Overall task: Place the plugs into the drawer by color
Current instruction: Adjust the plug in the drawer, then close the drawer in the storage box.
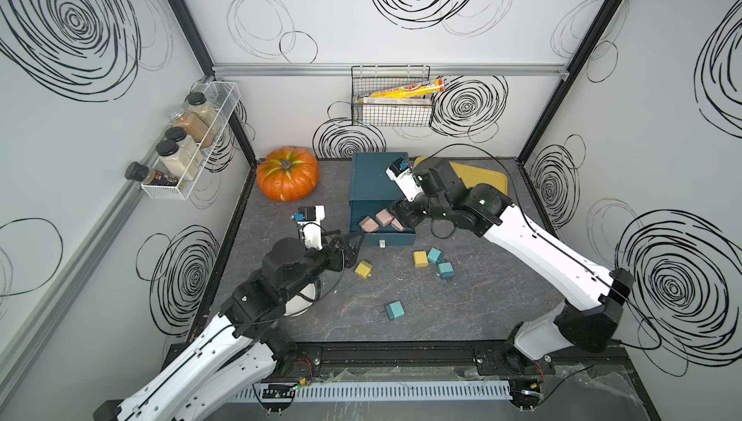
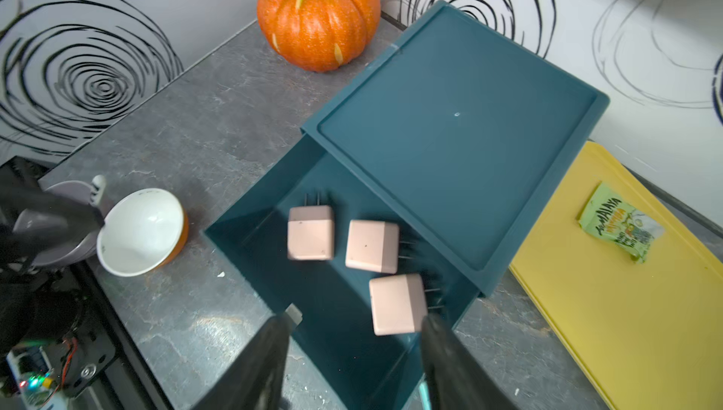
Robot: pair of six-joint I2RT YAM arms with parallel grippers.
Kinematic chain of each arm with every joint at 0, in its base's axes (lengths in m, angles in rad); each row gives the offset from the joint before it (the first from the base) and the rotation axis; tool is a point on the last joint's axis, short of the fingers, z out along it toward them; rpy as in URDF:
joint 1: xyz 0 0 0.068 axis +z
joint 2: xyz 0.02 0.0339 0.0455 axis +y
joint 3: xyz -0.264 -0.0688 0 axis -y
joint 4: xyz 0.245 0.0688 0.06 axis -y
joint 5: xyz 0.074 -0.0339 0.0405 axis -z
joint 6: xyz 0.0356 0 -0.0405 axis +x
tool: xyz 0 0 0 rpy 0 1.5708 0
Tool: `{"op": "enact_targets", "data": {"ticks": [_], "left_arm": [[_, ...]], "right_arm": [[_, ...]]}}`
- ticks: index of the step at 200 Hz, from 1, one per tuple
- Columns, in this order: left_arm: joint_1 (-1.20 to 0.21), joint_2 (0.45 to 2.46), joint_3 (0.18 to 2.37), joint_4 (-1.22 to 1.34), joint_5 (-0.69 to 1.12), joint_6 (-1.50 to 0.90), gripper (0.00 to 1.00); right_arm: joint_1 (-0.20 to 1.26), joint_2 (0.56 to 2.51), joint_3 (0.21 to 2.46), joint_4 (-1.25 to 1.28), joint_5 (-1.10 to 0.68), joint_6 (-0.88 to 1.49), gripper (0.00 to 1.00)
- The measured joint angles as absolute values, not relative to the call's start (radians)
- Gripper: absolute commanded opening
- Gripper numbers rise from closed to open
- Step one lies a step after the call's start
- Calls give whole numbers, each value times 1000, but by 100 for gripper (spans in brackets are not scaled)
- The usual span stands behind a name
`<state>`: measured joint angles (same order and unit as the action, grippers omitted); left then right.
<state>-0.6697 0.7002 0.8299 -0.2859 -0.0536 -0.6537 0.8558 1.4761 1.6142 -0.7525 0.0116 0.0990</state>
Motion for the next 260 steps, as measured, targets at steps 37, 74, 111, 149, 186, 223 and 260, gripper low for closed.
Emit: {"op": "enact_targets", "data": {"ticks": [37,74,111,149,186,223,260], "left_arm": [[-560,1010,1072,-292,-78,-599,77],[-409,1321,1200,-304,-26,-539,72],[-359,1478,1257,-313,9,-506,62],[-359,1487,1232,-283,53,-494,43],[-358,1462,1181,-225,70,-490,41],[-360,1446,1150,-189,70,-490,40],[-360,1441,1134,-166,70,-490,40]], "right_arm": [[876,1289,1343,-658,-170,141,48],[957,1219,1163,-538,-241,183,48],[963,1254,1079,-453,-212,197,51],[963,1325,1100,-403,-56,199,54],[953,1422,1173,-380,44,189,55],[939,1509,1237,-319,130,166,56],[916,1606,1290,-268,218,145,56]]}}
